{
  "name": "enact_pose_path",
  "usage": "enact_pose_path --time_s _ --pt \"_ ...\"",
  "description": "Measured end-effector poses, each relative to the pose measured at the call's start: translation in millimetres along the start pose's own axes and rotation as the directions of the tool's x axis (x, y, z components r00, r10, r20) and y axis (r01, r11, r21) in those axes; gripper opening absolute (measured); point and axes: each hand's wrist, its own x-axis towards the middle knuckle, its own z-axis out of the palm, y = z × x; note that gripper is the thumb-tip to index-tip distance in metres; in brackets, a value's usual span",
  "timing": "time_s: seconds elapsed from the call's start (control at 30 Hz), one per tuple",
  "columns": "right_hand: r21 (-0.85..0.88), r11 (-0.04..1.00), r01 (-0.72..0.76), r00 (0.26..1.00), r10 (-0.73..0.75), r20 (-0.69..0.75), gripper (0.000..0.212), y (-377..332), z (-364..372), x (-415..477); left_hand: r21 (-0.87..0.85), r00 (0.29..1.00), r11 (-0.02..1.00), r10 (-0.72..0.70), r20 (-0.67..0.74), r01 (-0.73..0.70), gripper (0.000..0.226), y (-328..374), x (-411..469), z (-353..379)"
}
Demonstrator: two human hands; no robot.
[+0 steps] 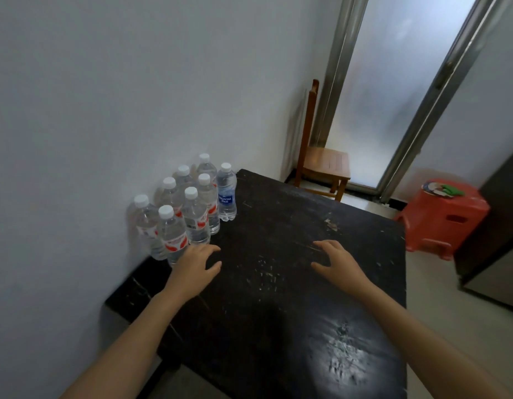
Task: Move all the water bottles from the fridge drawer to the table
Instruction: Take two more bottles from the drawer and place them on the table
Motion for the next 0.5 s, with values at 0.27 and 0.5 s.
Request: enact_pose_path --time_s 0.27,0.5 --pt "-0.016 0.993 -0.117 0.988 0.114 -0.106 0.053 -13 8 -70 -0.054 0.987 0.985 0.162 -0.024 -0.163 0.039 -2 -20 -17" --pt "-0.023 0.951 -0.308 0.928 0.294 -0.229 0.051 -51 35 -150 -0.078 0.951 0.949 0.308 0.033 -0.305 0.038 -15 -53 -36"
